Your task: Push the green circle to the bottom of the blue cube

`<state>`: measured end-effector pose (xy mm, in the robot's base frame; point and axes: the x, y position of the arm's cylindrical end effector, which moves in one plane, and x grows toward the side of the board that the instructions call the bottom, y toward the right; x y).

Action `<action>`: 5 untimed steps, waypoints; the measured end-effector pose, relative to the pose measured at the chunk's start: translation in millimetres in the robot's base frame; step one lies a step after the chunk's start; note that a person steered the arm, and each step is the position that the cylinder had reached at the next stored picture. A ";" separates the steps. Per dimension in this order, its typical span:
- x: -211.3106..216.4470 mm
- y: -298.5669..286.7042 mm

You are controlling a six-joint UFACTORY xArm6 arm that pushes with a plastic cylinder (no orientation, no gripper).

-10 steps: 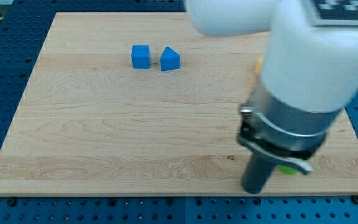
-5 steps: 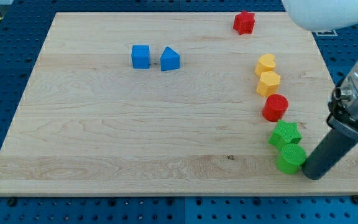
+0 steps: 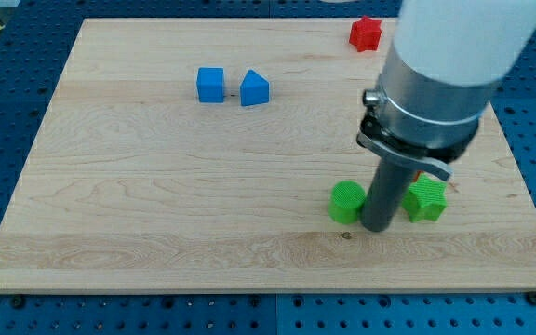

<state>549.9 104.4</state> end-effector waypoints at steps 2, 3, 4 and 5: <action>-30.0 -68.0; -49.1 -108.9; -67.3 -149.0; -84.0 -189.1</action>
<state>465.9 -84.7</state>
